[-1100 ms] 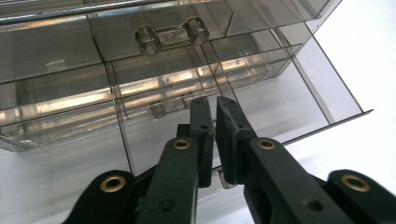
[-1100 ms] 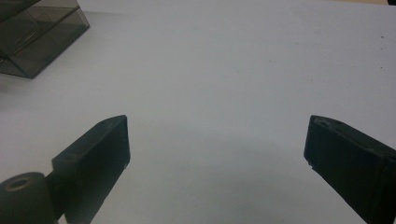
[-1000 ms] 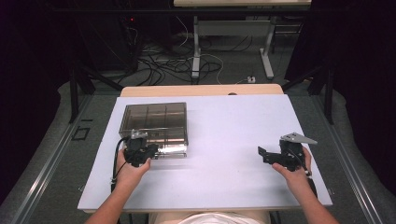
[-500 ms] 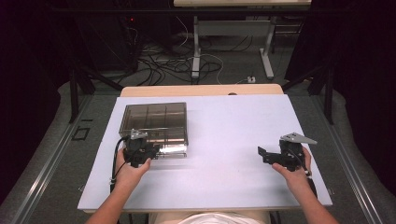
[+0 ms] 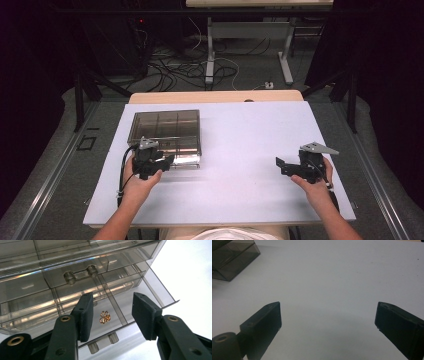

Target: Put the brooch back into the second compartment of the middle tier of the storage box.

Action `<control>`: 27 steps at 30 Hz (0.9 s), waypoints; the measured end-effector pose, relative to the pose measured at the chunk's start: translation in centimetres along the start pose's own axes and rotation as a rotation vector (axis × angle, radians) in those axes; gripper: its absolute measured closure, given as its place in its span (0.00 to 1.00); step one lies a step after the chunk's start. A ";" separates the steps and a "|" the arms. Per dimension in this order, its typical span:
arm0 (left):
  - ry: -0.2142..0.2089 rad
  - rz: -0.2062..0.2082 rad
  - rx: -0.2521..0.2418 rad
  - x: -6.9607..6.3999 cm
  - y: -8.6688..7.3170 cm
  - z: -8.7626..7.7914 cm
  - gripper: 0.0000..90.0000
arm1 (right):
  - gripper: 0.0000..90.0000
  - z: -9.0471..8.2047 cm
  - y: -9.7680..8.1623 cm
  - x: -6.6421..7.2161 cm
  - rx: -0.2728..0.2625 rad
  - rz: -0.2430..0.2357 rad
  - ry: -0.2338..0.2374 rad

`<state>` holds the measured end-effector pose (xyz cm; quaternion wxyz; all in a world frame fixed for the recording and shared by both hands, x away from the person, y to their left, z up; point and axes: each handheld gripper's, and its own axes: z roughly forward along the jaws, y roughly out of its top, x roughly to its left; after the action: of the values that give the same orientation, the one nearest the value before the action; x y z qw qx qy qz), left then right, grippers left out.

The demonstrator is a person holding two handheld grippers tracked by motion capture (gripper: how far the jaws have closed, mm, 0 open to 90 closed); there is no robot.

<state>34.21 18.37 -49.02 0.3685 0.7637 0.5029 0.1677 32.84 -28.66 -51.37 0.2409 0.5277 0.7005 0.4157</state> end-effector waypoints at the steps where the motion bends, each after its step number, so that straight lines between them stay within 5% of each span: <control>1: 0.001 0.002 0.003 0.0 0.1 -0.1 0.56 | 0.07 0.0 0.0 0.0 0.000 0.000 0.000; 19: -0.018 0.001 -0.061 0.4 1.0 -2.8 0.43 | 0.07 0.0 0.0 0.1 0.001 -0.001 0.000; 27: -0.043 -0.015 -0.051 0.3 0.8 -3.3 0.42 | 0.07 0.0 0.0 0.1 -0.001 -0.008 0.001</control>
<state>32.75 19.79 -46.24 0.3996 0.7539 0.4960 0.1612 32.81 -28.59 -51.37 0.2425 0.5244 0.7027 0.4152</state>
